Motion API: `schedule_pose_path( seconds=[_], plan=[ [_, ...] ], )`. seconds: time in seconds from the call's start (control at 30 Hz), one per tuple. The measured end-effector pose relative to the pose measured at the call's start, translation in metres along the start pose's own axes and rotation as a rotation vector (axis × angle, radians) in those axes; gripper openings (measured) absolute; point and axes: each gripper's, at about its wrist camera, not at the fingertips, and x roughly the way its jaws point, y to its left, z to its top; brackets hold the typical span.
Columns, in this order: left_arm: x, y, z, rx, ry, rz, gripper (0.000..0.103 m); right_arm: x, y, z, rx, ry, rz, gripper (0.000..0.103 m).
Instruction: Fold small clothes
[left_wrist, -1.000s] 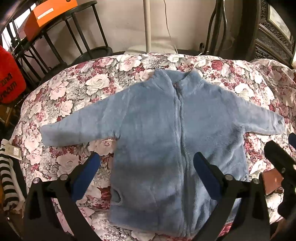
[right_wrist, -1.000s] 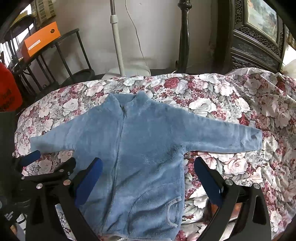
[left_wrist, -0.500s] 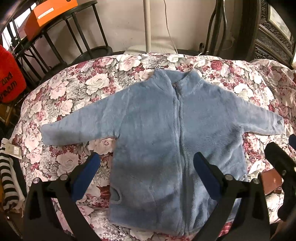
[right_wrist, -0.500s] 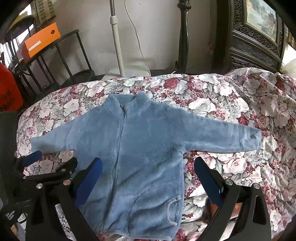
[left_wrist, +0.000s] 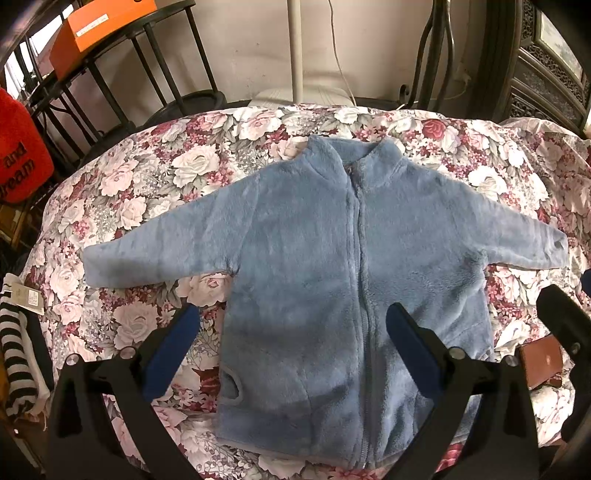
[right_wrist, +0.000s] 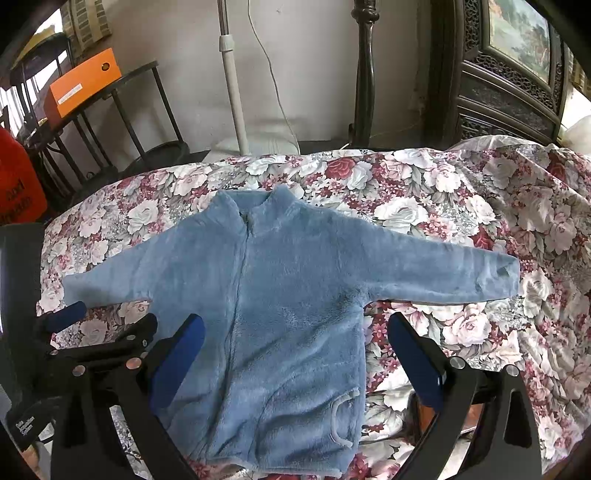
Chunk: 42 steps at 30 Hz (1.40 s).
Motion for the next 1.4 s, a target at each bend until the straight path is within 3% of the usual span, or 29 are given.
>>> schedule_pose_path(
  seconds=[1.4],
  plan=[
    [-0.0005, -0.0014, -0.0001, -0.001, 0.006, 0.003, 0.098, -0.0024, -0.0018, -0.0018, 0.000, -0.005, 0.000, 0.100]
  ],
)
